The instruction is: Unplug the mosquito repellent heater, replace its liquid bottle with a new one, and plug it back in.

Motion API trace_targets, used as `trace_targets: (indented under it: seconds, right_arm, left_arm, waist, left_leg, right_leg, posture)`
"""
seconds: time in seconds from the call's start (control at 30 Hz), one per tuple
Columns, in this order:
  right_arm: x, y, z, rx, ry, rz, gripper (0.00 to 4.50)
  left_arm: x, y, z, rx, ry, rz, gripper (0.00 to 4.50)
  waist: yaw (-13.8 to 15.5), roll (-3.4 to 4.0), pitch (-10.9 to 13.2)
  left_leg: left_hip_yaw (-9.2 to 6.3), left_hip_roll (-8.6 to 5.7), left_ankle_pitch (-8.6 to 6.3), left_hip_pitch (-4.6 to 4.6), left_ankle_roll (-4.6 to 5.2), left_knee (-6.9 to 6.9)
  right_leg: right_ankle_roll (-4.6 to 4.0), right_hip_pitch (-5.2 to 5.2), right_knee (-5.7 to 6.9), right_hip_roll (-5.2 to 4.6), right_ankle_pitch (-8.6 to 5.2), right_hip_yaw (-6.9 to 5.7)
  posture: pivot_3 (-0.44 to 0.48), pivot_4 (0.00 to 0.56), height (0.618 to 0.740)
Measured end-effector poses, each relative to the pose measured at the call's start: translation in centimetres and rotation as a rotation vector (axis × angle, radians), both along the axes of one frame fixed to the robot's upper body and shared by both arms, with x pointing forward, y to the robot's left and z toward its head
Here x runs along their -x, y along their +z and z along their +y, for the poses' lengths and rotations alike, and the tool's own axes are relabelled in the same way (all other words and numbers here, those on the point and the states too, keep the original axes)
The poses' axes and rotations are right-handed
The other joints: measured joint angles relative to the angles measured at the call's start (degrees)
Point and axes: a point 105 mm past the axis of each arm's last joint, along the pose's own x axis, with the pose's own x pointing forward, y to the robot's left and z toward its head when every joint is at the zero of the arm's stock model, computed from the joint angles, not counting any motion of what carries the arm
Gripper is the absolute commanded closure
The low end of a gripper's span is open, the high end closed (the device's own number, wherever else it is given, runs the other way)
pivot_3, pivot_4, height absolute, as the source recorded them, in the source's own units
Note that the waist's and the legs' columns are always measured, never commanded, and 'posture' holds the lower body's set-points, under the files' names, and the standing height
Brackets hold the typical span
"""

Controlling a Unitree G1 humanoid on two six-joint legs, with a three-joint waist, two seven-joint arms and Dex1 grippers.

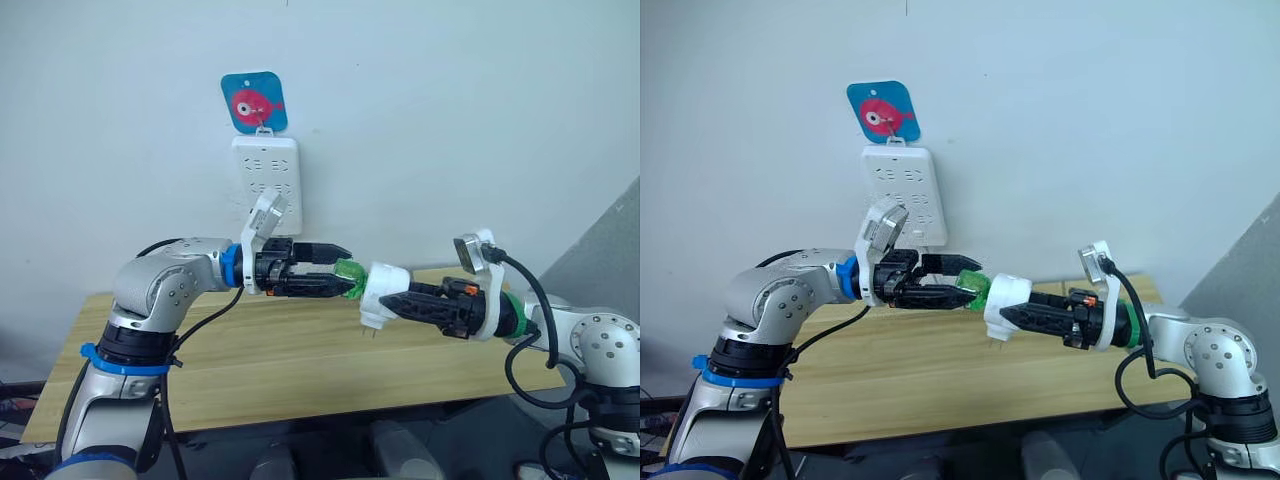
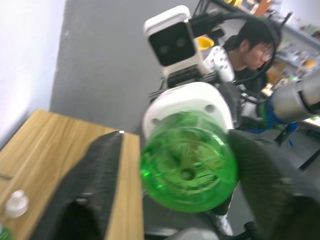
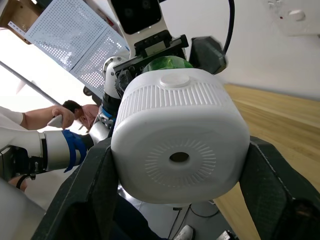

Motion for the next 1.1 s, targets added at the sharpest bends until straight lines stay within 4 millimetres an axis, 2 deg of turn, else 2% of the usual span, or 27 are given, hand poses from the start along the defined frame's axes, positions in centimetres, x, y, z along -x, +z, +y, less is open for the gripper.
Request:
trace_targets:
  seconds: [0.1, 0.27, 0.37, 0.5, 0.63, 0.8, 1.1]
  right_arm:
    - [-0.3, 0.3, -0.3, 0.041, -0.001, -0.042, 1.48]
    - [-1.4, 0.6, -1.6, 0.212, -0.004, -0.201, 1.48]
    - [-1.7, 0.8, -2.1, 0.362, 0.039, -0.373, 1.48]
    - [-1.7, 0.6, -2.3, 0.582, 0.179, -0.694, 1.48]
    - [-1.8, 0.6, -1.9, 0.704, 0.337, -0.995, 1.48]
    - [-2.1, 0.8, -1.2, 0.741, 0.484, -1.272, 1.48]
    - [-1.8, 0.2, -0.5, 0.712, 0.619, -1.440, 1.48]
  left_arm:
    - [0.0, -0.6, 1.2, -0.078, -0.003, 0.013, 0.03]
    - [0.5, -1.5, 3.5, -0.217, -0.030, 0.038, 0.03]
    - [0.9, -1.8, 4.1, -0.261, -0.055, 0.059, 0.03]
    - [1.2, -2.4, 4.3, -0.301, -0.080, 0.078, 0.03]
    - [1.2, -2.3, 4.0, -0.306, -0.093, 0.072, 0.03]
    - [1.1, -2.0, 2.7, -0.297, -0.138, 0.046, 0.03]
    - [1.4, -2.4, 0.4, -0.307, -0.239, 0.028, 0.03]
  waist:
    - [-0.1, 0.00, 0.0]
    - [-0.3, 0.01, 0.0]
    - [-0.3, 0.01, 0.0]
    - [-0.5, 0.01, 0.0]
    - [-1.0, 0.01, 0.0]
    - [-1.5, 0.01, 0.0]
    - [-2.1, 0.01, 0.0]
  left_leg:
    - [0.01, 0.00, 0.00, 0.00, 0.00, 0.00]
    - [0.01, 0.00, 0.00, 0.00, 0.00, -0.04]
    - [0.00, 0.00, -0.01, 0.00, 0.00, -0.05]
    - [0.01, 0.01, -0.01, 0.01, 0.00, -0.05]
    - [0.00, 0.01, -0.01, 0.00, -0.01, -0.05]
    - [-0.03, 0.01, -0.01, 0.01, -0.01, -0.04]
    - [-0.12, -0.02, -0.01, 0.02, -0.01, -0.02]
  right_leg:
    - [0.00, -0.01, 0.01, 0.00, 0.00, -0.01]
    - [-0.01, -0.01, -0.03, 0.00, -0.01, -0.03]
    - [-0.01, -0.02, -0.04, -0.02, -0.01, -0.05]
    - [-0.01, -0.04, -0.04, -0.02, -0.02, -0.06]
    - [-0.01, -0.03, -0.04, -0.03, -0.02, -0.06]
    - [-0.02, -0.02, -0.01, -0.04, -0.01, -0.08]
    - [-0.09, 0.01, 0.06, -0.06, 0.03, -0.13]
  posture:
    - [-0.220, 0.034, 0.733]
    - [-0.223, 0.037, 0.733]
    - [-0.228, 0.040, 0.733]
    - [-0.235, 0.043, 0.733]
    - [-0.243, 0.047, 0.733]
    - [-0.247, 0.049, 0.733]
    - [-0.255, 0.050, 0.733]
